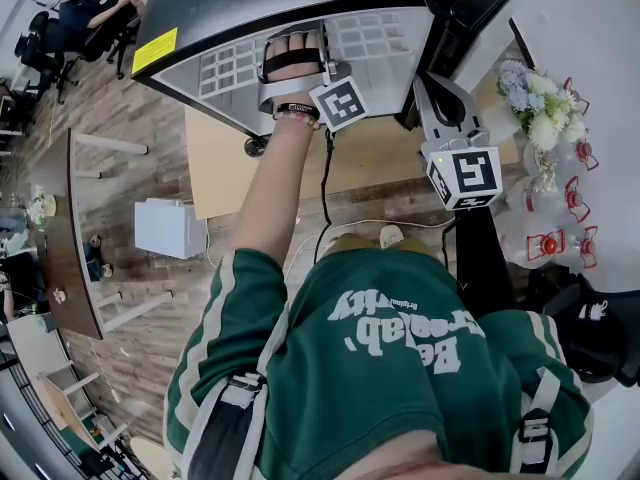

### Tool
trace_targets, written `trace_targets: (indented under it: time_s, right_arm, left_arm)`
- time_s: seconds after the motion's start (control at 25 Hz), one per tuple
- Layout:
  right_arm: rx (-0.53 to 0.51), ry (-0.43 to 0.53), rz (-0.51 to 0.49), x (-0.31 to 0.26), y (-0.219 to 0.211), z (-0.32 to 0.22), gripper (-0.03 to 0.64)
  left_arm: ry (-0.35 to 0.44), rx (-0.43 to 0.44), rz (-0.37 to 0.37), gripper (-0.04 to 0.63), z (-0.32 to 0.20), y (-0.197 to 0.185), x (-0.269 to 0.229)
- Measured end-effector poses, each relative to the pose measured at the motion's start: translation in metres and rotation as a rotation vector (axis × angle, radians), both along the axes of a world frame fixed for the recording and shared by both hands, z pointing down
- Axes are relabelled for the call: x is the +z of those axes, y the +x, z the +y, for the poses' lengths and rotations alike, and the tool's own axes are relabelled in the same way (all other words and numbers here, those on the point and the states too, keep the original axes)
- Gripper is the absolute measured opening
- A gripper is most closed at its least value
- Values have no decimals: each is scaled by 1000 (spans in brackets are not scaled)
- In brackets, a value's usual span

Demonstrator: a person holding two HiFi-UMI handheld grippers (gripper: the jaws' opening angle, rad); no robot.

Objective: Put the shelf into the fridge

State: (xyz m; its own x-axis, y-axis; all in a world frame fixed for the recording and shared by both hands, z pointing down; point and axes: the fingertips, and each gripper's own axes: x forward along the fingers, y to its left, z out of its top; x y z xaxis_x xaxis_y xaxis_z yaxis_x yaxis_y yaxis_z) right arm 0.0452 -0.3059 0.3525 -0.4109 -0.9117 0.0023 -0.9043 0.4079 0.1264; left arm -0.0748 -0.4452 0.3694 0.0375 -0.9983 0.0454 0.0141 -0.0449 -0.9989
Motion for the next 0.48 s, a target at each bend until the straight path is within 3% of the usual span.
trace_targets:
  time_s: [0.48]
  right_arm:
    - [-19, 2, 7, 2, -9, -4, 3]
  left_arm:
    - [-5, 2, 4, 101, -8, 0, 1]
